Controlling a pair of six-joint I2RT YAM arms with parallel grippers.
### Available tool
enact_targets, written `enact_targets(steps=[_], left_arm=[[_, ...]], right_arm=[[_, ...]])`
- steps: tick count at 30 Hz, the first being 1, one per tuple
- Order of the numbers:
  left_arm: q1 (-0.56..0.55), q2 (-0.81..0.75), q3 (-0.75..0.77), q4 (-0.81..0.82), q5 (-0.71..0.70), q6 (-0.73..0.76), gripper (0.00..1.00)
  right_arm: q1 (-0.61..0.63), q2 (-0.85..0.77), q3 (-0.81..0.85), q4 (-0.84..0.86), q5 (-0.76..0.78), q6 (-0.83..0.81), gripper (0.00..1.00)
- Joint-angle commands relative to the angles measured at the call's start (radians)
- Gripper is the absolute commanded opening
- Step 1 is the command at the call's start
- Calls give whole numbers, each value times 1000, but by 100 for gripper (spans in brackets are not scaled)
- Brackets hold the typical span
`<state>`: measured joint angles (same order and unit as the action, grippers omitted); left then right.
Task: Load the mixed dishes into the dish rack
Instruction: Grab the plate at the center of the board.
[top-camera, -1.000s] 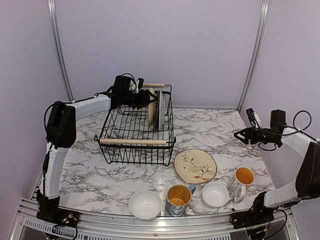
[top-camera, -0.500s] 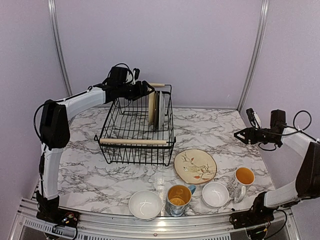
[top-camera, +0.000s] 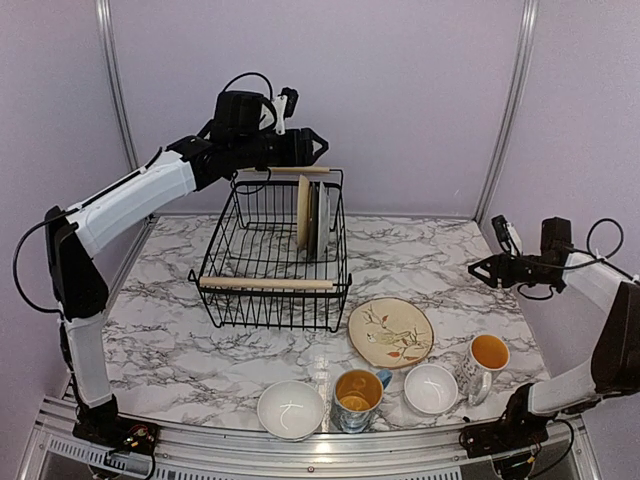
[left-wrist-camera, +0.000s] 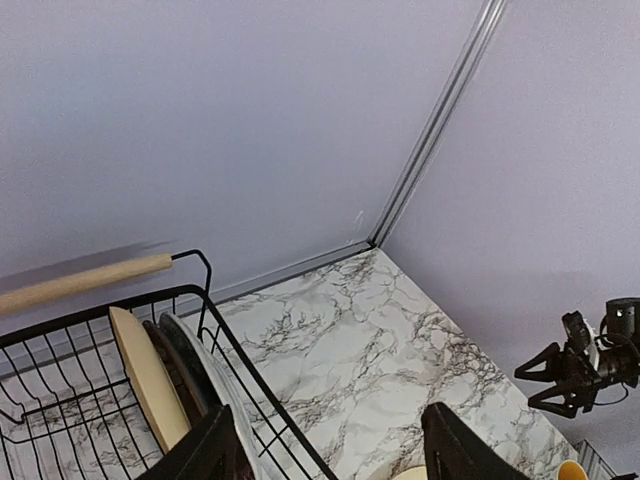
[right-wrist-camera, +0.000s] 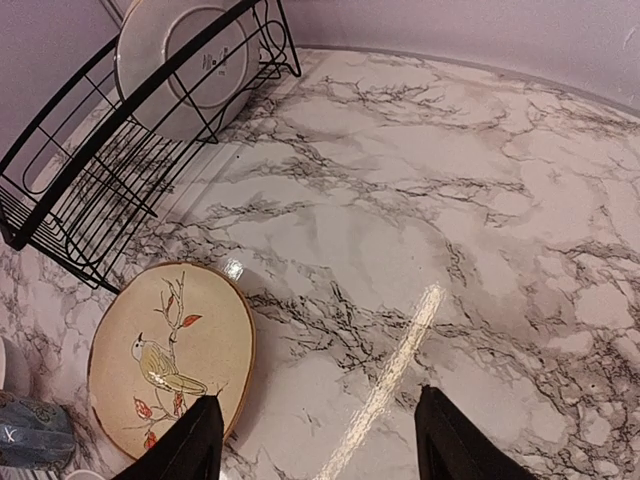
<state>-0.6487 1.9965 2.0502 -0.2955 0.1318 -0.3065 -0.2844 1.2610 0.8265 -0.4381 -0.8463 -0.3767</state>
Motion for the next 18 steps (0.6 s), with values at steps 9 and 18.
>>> enact_targets(steps=[9,18], left_arm=[[-244,-379,-446,47,-331,140,64],[-423,-493,-686,77,-509,186,61]], right_arm=[[146,151,181,-174,161,-195,57],[256,404,284,-290,232,-233,48]])
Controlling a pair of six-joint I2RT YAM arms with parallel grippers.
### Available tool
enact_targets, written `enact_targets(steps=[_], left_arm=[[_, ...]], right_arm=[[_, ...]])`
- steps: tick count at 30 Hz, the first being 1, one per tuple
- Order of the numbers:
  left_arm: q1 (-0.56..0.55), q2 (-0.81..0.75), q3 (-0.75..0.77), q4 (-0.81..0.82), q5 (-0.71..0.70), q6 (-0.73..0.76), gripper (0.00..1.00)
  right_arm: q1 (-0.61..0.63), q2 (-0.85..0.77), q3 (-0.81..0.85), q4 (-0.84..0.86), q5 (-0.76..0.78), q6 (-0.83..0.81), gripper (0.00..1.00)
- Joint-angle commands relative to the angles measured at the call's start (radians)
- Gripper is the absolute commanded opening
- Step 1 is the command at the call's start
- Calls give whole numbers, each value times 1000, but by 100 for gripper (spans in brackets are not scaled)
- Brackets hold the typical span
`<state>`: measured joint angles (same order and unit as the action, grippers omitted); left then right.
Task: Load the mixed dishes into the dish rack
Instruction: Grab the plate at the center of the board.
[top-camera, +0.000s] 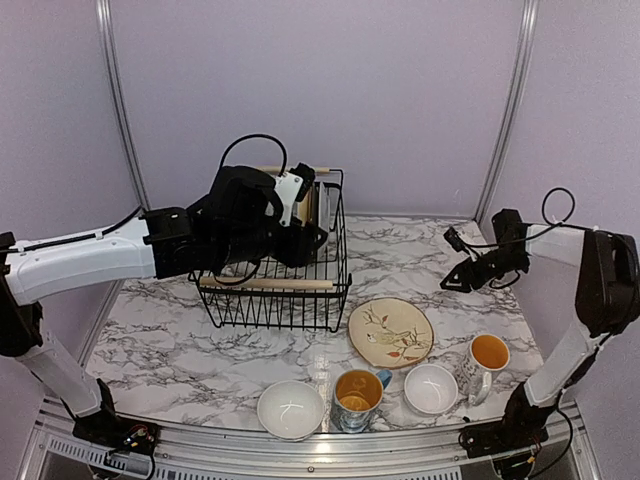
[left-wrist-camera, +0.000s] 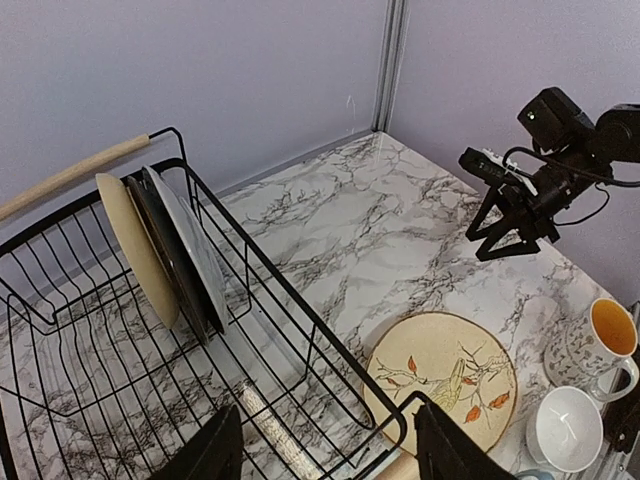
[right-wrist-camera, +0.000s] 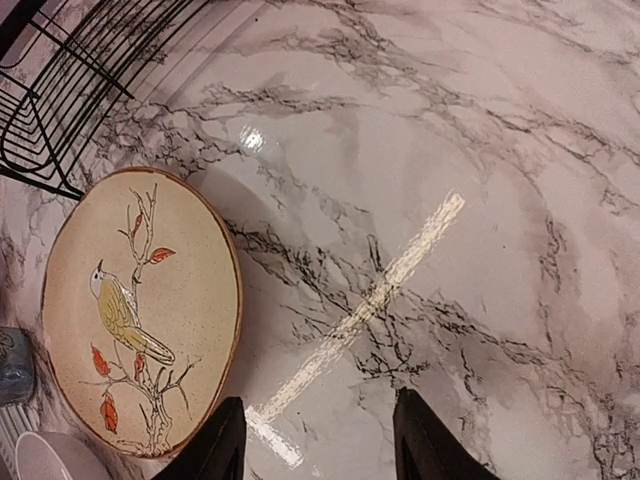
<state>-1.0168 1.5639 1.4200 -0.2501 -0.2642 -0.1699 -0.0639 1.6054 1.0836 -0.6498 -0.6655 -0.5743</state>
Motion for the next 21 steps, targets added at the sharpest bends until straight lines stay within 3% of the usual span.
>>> enact_targets(steps=[1,9,21], left_arm=[[-76,-69,-79,43,-134,61,61],[-161,-135,-263,169,-236,70,63],[-161,-251,-388,279,-453,76,79]], right_arm=[[48,76,28,-83,61,-46,48],[127,206,44,-90,104,-31,61],[201,350,109,-83,146,24,60]])
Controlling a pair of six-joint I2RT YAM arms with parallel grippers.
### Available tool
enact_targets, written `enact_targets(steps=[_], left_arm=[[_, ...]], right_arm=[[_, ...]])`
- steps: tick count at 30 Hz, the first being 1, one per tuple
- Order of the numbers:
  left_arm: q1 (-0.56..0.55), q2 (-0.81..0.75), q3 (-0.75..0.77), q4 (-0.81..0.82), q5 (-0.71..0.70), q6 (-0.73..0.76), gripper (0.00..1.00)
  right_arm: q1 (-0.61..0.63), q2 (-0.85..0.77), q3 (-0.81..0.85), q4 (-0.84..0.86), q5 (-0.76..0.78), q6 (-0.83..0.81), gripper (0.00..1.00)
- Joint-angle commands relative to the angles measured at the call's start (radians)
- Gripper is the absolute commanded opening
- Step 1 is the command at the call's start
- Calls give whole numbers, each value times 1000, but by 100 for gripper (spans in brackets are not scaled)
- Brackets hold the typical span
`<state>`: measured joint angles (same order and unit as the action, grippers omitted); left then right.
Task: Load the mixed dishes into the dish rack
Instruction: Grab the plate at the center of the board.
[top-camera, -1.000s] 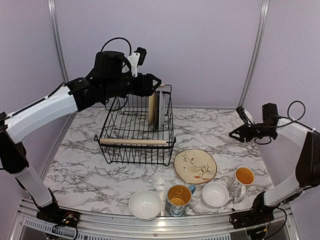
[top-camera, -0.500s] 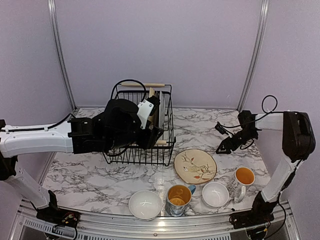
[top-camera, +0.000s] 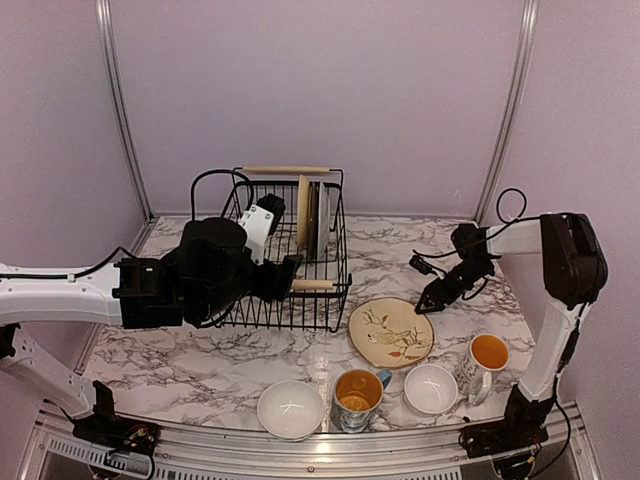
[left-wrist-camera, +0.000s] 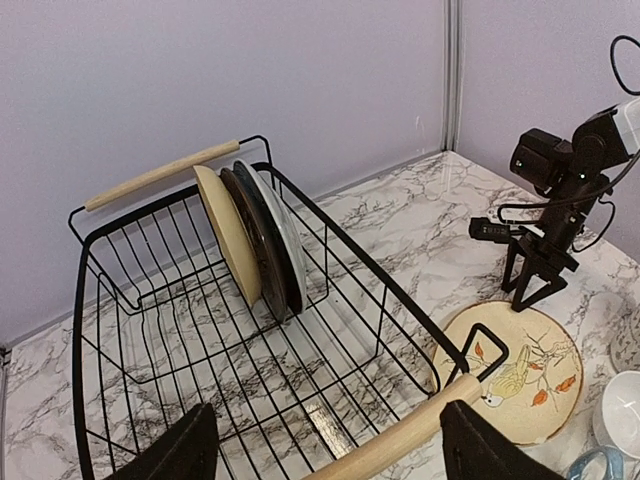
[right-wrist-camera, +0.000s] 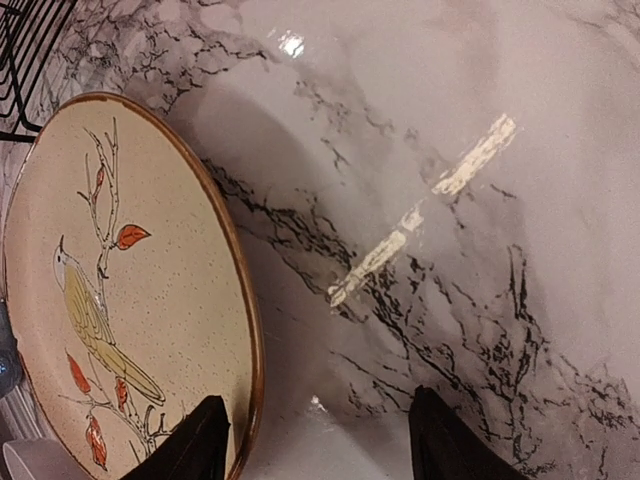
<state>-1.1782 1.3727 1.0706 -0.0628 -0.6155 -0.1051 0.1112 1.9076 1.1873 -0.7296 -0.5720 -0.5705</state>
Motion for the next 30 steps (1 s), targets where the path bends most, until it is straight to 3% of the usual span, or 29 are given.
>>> enact_targets(steps=[1,9,18,23,30], left_arm=[[0,-70,-47,106,-104,9,80],[0,-113,-68,163,-35,-1,79],[1,-8,74,1,-73,-61,80],[0,-18,81,-21,-151,-126,98],[0,-48,19,102,-227,-108,99]], right_arm=[[27,48,6,-4,51,23,59],[26,35,-8,-13,-2,19,53],[29,44,-30,-6,-158,12,44],[47,53,-45,3,-181,12,38],[73,52,-33,15,-152,40,28]])
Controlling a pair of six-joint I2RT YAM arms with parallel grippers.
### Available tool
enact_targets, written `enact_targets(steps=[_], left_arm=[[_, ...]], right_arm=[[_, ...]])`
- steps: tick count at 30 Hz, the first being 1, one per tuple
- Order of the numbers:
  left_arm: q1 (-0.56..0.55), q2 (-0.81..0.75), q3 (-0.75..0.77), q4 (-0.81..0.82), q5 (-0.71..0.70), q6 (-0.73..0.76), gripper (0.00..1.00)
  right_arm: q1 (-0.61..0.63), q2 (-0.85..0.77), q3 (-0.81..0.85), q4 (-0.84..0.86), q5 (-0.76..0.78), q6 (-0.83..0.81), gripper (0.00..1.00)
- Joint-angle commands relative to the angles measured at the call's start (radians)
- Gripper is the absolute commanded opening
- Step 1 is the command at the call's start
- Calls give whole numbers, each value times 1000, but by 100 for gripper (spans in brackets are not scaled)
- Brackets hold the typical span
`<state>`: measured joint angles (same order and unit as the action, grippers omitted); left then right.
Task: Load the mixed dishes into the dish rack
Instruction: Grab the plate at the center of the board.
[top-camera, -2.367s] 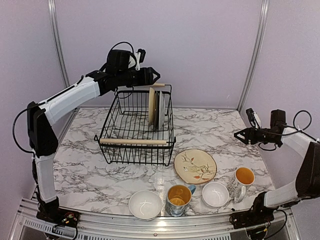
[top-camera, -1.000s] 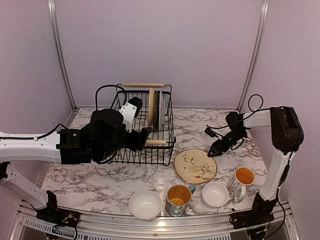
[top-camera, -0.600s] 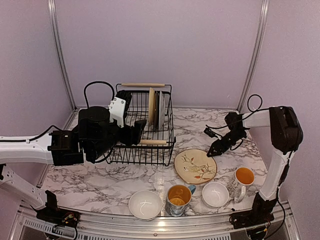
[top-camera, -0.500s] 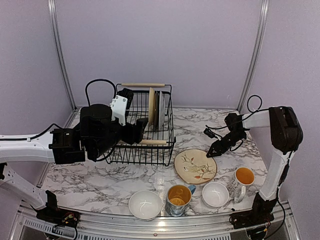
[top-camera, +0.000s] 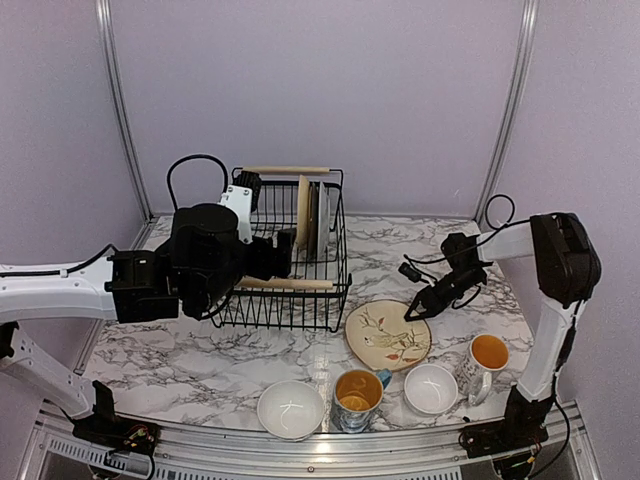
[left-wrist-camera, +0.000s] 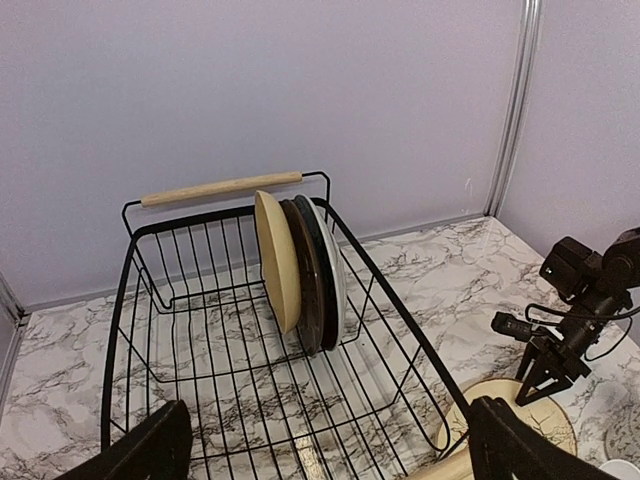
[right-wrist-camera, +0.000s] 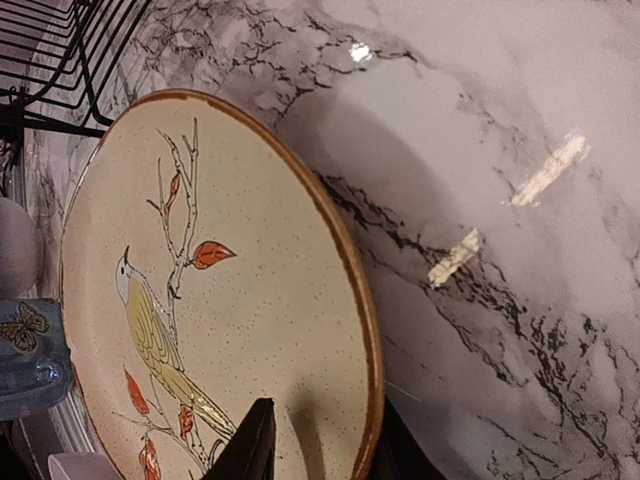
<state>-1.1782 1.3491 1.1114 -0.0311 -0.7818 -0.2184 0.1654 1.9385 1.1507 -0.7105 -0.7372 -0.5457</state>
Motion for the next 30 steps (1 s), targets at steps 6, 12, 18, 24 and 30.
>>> enact_targets(steps=[6,12,18,24,30], left_arm=[[0,60,46,79,34,166,93],[-9,159,170,33,84,277,87],[-58,254,269,-8,144,381,82],[-164,357,315,78,114,677,79],[-230,528,496,-67,109,803,79]], right_arm=[[17,-3,22,-16,23,25,14],[-2,-45,22,-35,-9,18,0],[-90,-80,44,-68,-75,22,0],[-152,-138,72,-96,-138,33,0],[-184,-201,95,-114,-165,65,0]])
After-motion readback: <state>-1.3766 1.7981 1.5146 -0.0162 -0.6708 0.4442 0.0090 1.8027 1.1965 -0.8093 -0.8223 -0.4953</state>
